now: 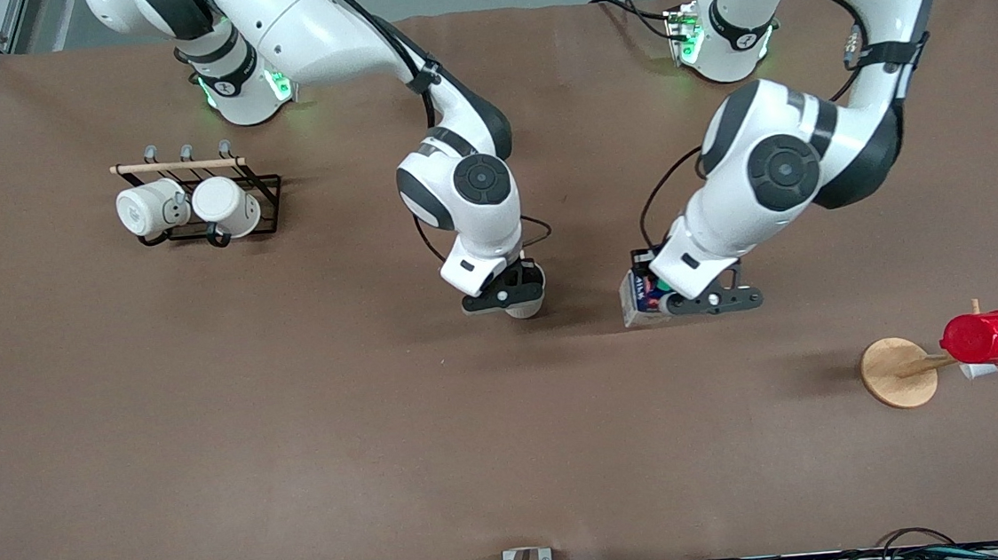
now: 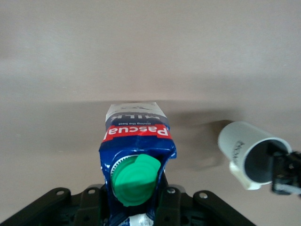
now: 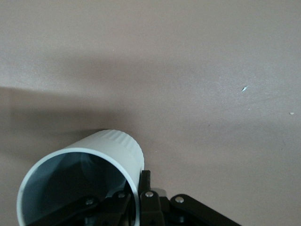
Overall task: Place cup and milk on table
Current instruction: 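Set the mug down with the right gripper and release it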
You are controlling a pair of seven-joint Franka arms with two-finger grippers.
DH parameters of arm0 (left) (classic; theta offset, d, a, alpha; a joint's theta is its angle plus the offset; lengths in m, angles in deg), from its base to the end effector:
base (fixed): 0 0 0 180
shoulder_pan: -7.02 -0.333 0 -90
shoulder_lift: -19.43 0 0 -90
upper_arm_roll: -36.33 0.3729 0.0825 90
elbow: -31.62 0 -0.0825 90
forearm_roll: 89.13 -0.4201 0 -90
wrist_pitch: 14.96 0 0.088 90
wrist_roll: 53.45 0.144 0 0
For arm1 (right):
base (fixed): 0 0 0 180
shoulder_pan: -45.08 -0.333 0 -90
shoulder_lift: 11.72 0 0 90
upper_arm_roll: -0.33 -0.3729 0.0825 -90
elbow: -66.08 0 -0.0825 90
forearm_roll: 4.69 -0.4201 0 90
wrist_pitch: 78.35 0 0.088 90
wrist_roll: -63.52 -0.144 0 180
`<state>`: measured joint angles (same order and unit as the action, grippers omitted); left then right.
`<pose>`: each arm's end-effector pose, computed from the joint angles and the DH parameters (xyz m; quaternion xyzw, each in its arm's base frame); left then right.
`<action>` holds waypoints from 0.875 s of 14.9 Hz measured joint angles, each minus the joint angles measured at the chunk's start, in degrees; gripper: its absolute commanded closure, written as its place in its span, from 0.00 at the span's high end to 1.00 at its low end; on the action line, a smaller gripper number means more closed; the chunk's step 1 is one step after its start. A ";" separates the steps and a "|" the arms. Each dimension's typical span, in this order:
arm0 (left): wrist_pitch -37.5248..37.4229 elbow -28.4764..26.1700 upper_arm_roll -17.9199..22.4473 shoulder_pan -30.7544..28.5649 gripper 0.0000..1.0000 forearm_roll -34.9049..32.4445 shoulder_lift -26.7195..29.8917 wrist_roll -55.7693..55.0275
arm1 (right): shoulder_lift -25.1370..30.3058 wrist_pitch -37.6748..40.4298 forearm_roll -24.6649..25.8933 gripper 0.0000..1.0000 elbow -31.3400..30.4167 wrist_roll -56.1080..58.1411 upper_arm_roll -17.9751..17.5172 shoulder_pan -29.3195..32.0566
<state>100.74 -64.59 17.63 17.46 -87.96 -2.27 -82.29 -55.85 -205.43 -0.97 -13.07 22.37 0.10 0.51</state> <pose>0.6261 -0.3258 0.3907 0.9975 0.0121 -0.0417 0.0553 0.5800 0.5694 0.2439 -0.9979 -0.0499 -0.0414 0.0042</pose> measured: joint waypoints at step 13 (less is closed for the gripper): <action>3.55 1.85 -0.05 9.06 0.28 0.00 -4.64 -9.70 | 11.99 12.18 0.93 1.00 -0.39 2.33 1.67 7.17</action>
<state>104.30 -62.74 17.57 26.52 -87.96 -6.91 -92.00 -43.86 -193.25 -0.04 -13.46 24.70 1.77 7.68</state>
